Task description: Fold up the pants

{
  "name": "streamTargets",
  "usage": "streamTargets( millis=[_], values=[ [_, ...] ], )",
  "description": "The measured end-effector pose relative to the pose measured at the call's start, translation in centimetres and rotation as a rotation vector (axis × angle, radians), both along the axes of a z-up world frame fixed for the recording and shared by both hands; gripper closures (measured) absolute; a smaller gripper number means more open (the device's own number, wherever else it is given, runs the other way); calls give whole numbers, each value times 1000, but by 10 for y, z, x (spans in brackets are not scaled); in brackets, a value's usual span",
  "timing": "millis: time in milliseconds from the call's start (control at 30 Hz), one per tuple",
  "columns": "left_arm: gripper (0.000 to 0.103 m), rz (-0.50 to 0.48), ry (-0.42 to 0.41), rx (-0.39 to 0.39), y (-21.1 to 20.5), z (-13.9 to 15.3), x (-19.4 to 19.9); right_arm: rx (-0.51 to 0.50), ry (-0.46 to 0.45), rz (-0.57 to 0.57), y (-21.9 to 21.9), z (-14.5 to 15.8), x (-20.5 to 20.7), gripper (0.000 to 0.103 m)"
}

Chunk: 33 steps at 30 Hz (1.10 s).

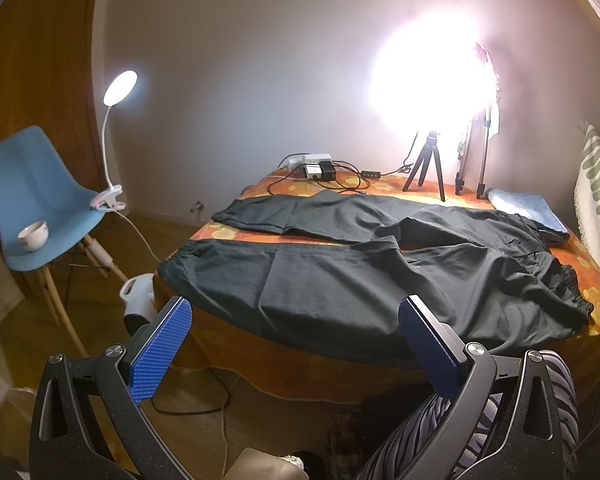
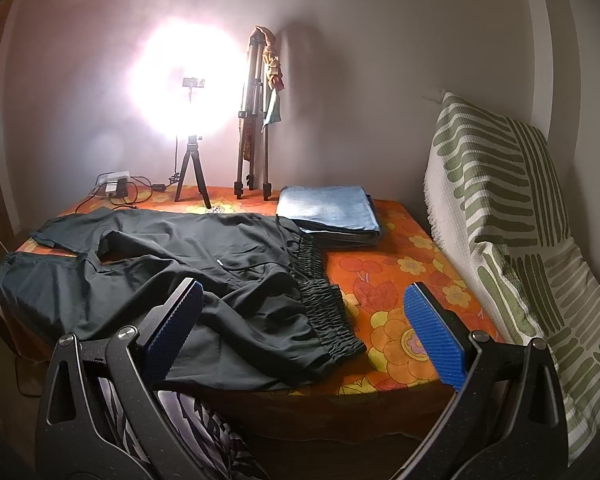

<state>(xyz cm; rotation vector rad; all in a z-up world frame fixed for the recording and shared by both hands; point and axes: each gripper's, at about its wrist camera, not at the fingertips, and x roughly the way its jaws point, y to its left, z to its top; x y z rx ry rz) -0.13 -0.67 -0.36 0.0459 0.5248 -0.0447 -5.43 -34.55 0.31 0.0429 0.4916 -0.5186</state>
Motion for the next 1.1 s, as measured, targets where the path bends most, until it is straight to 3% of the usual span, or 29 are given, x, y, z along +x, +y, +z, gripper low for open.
streamTargets(
  millis=[1100],
  values=[
    [0, -16, 30, -19, 1, -5, 4, 5, 3, 18, 4, 1, 4, 1]
  ],
)
